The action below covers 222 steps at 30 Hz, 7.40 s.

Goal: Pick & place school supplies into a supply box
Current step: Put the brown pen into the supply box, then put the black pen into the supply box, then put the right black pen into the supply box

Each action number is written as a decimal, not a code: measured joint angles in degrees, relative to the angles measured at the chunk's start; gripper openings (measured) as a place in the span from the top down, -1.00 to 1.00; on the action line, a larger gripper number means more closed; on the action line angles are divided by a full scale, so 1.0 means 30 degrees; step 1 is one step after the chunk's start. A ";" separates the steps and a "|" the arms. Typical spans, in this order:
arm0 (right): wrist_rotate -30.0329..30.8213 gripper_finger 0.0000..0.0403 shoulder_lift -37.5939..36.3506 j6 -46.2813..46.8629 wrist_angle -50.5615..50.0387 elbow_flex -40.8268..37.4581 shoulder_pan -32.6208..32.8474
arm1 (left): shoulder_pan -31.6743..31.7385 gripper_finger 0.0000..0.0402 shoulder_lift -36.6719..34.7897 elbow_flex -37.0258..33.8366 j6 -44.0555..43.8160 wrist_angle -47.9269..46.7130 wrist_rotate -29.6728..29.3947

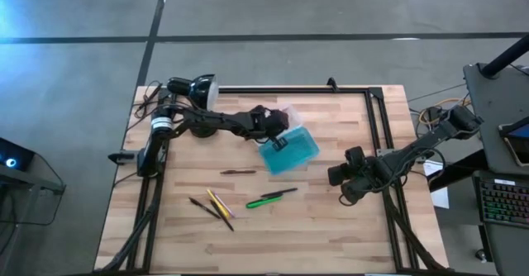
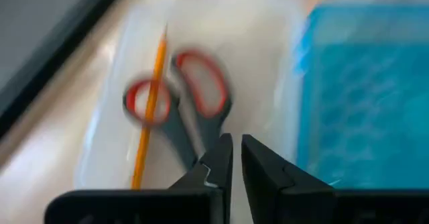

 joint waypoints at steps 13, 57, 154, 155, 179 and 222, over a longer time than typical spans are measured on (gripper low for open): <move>-0.0010 0.89 0.0000 0.0135 0.0001 -0.0022 -0.0001 | -0.0027 0.92 0.0847 0.0080 -0.3011 0.1105 1.0495; -0.2465 0.89 -0.0007 -0.5075 0.2871 -0.0401 0.0000 | -0.6306 0.29 -0.9155 -1.0753 0.1037 -0.0776 0.4802; -0.9998 0.15 1.4141 -3.0577 0.7365 0.9316 -0.5750 | -1.1654 0.42 -1.4627 -1.3064 -1.4285 -0.1138 -0.1938; -0.9991 0.16 1.4443 -3.0936 0.6853 0.9831 -0.5792 | -1.1654 0.42 -1.4627 -1.3129 -1.4285 -0.1193 -0.1918; -0.6616 0.91 1.0609 -3.0289 0.3018 1.1694 -0.4857 | -1.1632 0.42 -1.4627 -1.3350 -1.3036 -0.1136 -0.2565; -0.5454 0.06 0.8168 -3.7885 0.0377 1.1507 -0.9625 | -1.1617 0.42 -1.1699 -1.3394 -0.9360 0.3939 0.0705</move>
